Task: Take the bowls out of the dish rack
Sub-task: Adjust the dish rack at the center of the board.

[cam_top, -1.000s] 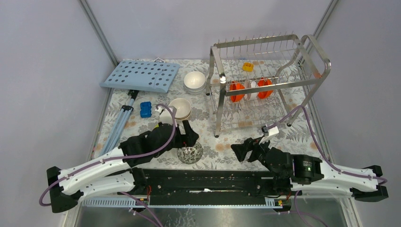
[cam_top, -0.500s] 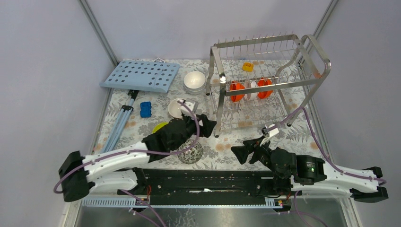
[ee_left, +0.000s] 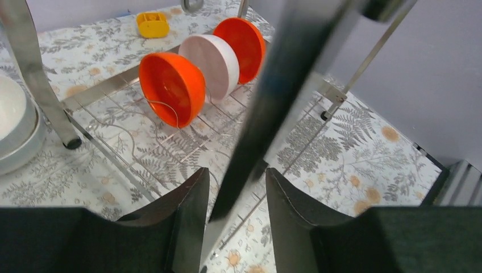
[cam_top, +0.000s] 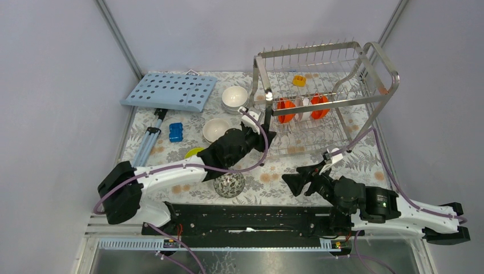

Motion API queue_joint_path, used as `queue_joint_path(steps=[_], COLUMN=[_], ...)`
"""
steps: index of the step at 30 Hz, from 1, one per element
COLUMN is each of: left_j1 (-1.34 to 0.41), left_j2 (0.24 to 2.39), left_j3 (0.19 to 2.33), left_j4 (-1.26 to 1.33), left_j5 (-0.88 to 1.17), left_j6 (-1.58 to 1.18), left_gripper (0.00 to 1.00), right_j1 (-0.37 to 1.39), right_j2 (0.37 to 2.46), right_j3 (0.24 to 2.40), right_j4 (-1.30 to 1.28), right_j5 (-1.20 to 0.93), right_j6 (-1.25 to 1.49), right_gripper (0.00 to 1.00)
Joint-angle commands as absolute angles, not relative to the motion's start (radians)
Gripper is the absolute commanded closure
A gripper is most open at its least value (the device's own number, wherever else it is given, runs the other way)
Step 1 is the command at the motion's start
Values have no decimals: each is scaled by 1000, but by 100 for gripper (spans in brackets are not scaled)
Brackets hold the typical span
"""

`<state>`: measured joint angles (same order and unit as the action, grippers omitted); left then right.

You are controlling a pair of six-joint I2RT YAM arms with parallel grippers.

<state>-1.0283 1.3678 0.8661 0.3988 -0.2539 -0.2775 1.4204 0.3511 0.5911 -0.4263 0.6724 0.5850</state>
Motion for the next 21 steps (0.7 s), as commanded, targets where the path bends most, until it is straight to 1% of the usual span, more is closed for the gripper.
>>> queue_joint_path(steps=[1,2,5,8,14,18,21], left_j1=[-999,-996,-984,-970,-942,-936,-936], left_j2=[1423,1436,1475,1516,1593,1611,1647], left_j3=[926,932,952,978,1033,1036,1074], left_j4=[485,492,509,522,523,551,556], left_j5=[-220,-216,-211,-199,-156,-105,-67], left_j6=[-270,-275,-287,-302,-324,-357,-374], left_gripper=[60,65,75,82,90,95,98], right_j1=[1425,1425,1425,1424,1425,1425,1425], right_j2=[350,351,358,366,415,479,499], right_j3=[672,684,714,749,842,929,933], right_j4=[-435,-440,-450,-450,-430,-477,-485], right_j5=[715,718,718,713,672,724,757], right_j6=[558,555,537,507,431,407,400], right_gripper=[24,24,23,23,23,23,23])
